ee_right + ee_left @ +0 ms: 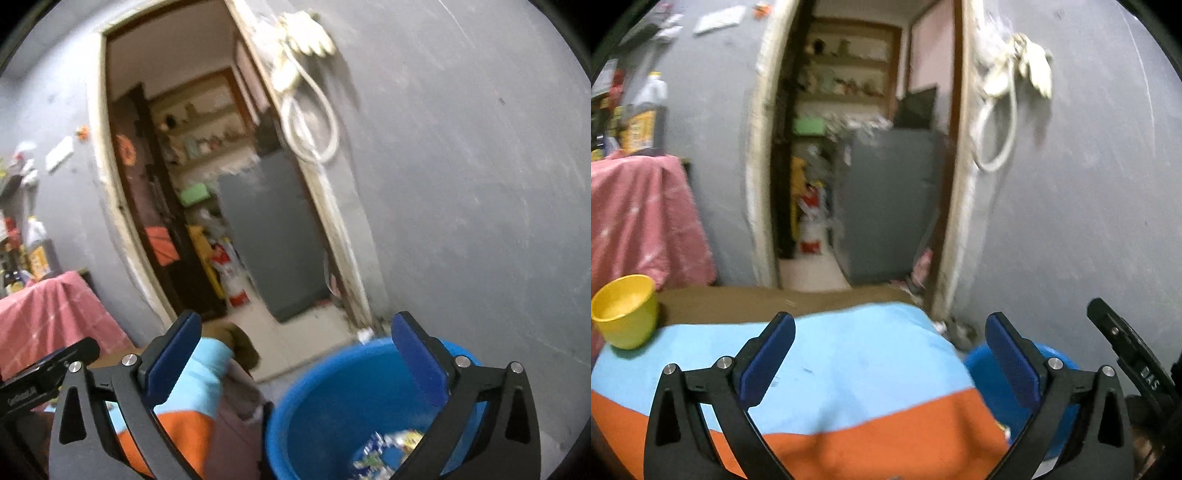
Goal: Collect trash
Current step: 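Return both tools to the table toward the wood sticks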
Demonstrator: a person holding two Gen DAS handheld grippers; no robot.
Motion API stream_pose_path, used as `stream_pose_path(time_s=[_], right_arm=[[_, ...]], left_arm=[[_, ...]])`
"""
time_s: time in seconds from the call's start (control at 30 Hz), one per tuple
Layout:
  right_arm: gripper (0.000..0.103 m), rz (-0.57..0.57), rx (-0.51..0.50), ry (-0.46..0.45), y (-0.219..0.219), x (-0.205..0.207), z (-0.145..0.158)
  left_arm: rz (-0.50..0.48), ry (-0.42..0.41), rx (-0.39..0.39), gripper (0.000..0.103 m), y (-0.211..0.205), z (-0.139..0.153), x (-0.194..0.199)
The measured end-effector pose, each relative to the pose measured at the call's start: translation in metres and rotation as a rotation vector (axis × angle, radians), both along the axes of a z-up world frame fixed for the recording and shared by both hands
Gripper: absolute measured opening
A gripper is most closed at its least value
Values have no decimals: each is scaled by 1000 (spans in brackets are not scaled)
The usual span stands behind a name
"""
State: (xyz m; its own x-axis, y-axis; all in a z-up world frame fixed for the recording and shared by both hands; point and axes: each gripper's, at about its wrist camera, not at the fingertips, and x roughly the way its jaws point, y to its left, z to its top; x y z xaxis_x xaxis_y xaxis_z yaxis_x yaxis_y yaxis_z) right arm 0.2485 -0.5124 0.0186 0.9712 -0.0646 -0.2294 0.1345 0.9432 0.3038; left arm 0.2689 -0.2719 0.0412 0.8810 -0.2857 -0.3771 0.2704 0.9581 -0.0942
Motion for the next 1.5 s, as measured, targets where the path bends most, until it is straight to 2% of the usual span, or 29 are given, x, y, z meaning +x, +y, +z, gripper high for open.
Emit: stream_pose_path(time_s=[0.13,0.33,0.53,0.73,0.93,1.1,1.23,1.5], right_arm=[[103,69,-54,-82,28,1,9],[103,177,-122,-194,74,1,19],[103,248,-189,-236,113,4,22],[103,312,-263,-223,150,9,15],[103,360,-341,-163,183,20,12],[103,400,-342,-62,202,39,10],[103,431,-360,38,214,56,1],[103,480,-407,236,235,87,-18]], left_arm=[[88,-52,-42,101,36,7,-9],[193,-70,-52,101,85,12,-13],[266,-84,-33,101,124,5,-17],[296,-91,-21,101,160,-2,-25],[279,-97,18,101,182,-13,-26],[236,-77,62,101,196,-23,-21],[235,-19,70,101,207,-34,-10],[230,149,-5,101,223,-47,12]])
